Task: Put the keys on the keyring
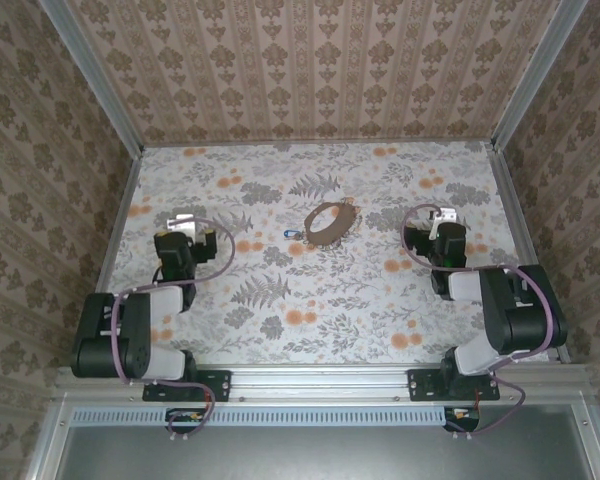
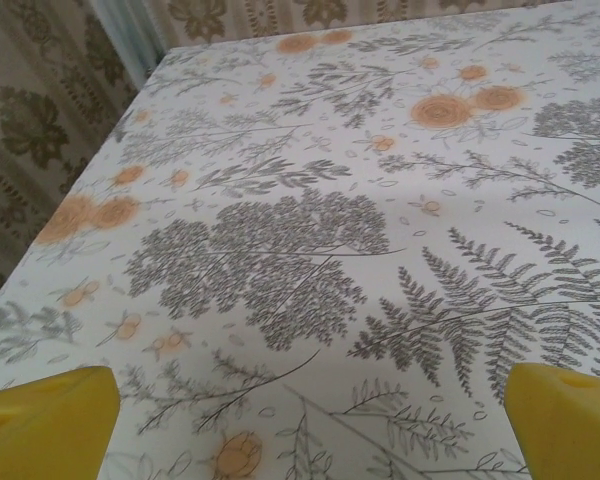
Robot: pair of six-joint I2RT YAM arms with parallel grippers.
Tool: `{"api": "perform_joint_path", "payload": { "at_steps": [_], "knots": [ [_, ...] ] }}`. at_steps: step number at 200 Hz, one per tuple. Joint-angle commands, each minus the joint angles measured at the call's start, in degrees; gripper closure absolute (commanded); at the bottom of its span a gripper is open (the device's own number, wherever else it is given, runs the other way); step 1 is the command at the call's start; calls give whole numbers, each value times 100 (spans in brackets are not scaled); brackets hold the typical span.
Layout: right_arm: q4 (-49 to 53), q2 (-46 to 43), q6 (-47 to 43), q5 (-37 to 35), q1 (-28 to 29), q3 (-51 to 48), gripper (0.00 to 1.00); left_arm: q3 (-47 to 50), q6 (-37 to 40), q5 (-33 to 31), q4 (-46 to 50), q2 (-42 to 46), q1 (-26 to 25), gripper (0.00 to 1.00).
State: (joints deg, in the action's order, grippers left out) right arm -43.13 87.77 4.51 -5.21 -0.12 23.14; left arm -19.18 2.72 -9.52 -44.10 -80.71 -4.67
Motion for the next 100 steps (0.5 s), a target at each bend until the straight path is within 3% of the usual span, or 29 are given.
{"api": "perform_joint_path", "payload": {
  "at_steps": [1, 9, 20, 33, 100],
  "knots": [
    [-511, -14, -210, 431, -9, 42, 0, -105, 299, 458, -906, -561, 21, 0],
    [-610, 21, -205, 452, -14, 34, 0, -161, 317, 379, -1151, -839, 55, 0],
    [-533, 13, -202, 442, -23, 49, 0, -418, 91, 646, -308, -679, 230, 0],
    [-536, -15, -213, 435, -15, 40, 0, -431, 16, 904, -420, -754, 387, 0],
    [-569, -20, -287, 239, 87, 24, 0, -445, 18, 882, -415, -744, 372, 0]
  ]
}}
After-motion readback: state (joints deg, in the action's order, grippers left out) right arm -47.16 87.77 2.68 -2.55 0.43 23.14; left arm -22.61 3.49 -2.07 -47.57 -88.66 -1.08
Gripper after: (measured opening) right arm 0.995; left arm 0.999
